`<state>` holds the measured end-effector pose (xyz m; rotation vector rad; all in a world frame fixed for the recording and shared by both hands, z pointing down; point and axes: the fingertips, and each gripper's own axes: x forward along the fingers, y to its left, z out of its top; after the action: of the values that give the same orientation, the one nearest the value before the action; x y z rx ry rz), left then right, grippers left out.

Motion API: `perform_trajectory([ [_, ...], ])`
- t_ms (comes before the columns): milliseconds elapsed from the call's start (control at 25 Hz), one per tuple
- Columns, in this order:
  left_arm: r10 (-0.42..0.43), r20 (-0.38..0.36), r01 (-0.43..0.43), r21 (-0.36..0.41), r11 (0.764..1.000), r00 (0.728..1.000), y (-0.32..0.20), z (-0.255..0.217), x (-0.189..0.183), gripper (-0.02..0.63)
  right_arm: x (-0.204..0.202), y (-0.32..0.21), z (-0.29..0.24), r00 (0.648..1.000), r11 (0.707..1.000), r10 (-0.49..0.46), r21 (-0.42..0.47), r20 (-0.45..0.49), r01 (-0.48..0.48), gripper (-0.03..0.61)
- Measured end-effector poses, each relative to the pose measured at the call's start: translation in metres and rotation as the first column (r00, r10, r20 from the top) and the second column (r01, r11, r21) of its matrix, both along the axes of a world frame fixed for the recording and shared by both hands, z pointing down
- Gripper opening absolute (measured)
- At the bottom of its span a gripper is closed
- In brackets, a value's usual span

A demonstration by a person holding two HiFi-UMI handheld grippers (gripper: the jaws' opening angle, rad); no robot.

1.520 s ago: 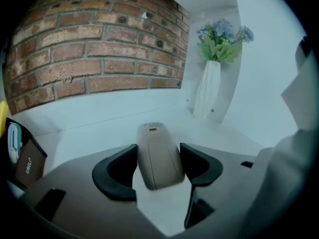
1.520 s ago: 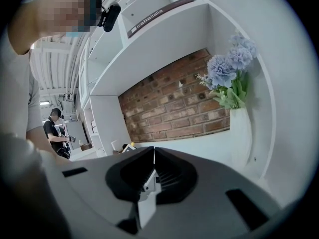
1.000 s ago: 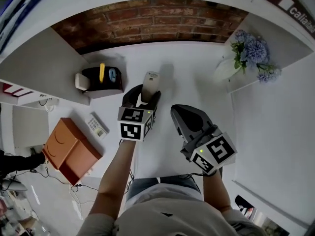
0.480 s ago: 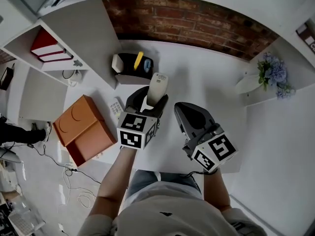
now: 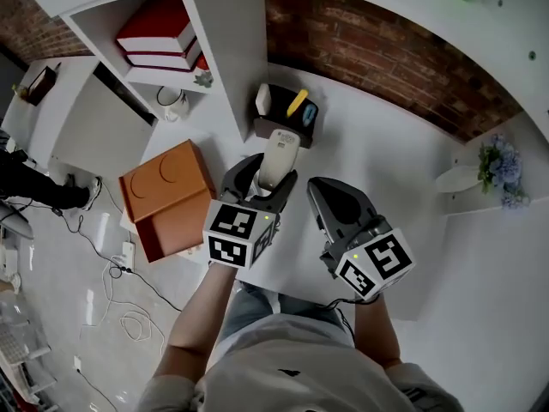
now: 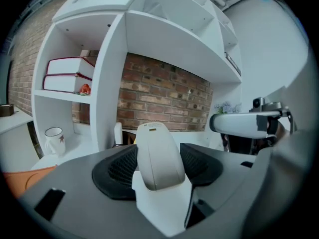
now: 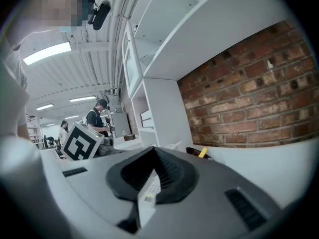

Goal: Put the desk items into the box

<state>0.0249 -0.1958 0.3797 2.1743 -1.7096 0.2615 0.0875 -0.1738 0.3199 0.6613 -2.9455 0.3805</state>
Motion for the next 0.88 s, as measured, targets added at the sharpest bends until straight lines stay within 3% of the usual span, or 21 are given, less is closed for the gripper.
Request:
perform_trajectory([
  [400,-0.161,-0.003,0.161,0.014,0.987,0.987,0.053,-0.010,-0.070,0.281,-0.064,0.034,-0.002,0.990,0.990,-0.142,-0.015,0.017,0.142,0.009],
  [880,-0.348,-0.003,0.348,-0.003,0.937,0.937,0.118,-0.001,-0.140,0.281,-0.133,0.076,-0.002,0.949,0.949,-0.315,-0.008,0.012,0.315,0.009],
])
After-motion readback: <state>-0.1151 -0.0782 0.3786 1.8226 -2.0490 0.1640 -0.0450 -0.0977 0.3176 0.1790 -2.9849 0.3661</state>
